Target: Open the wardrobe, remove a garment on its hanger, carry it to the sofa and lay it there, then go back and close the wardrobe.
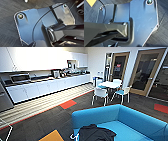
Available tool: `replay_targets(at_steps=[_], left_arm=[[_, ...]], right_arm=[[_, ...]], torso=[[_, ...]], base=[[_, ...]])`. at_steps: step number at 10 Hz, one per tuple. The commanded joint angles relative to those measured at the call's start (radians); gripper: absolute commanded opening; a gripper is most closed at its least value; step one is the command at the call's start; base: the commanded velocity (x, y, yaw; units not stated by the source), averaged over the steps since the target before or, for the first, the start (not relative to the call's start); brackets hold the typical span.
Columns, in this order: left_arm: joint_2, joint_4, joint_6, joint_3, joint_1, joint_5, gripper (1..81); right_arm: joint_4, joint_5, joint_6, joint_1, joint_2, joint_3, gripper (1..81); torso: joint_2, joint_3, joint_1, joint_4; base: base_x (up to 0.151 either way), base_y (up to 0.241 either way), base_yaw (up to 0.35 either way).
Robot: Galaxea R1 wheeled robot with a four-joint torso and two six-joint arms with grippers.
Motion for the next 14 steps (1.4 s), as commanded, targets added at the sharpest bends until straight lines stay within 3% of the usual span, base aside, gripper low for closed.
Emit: replay_targets(at_steps=[1, 5, 14], left_arm=[[-0.018, 0.006, 0.0, -0.017, -0.041, 0.048, 81.1], [-0.016, 0.003, -0.003, -0.017, -0.032, 0.085, 81.1], [-0.006, 0.013, 0.009, -0.017, -0.027, 0.084, 81.1]], right_arm=[[-0.002, -0.054, -0.005, 0.04, -0.053, -0.049, 81.1], [-0.005, -0.054, -0.002, 0.04, -0.08, -0.038, 81.1], [-0.007, -0.054, -0.006, 0.039, -0.057, -0.032, 81.1]], torso=[[0.0, 0.0, 0.001, 0.0], [0.0, 0.0, 0.001, 0.0], [0.0, 0.0, 0.001, 0.0]], base=[[0.0, 0.0, 0.227], [0.0, 0.0, 0.226], [0.0, 0.0, 0.248]])
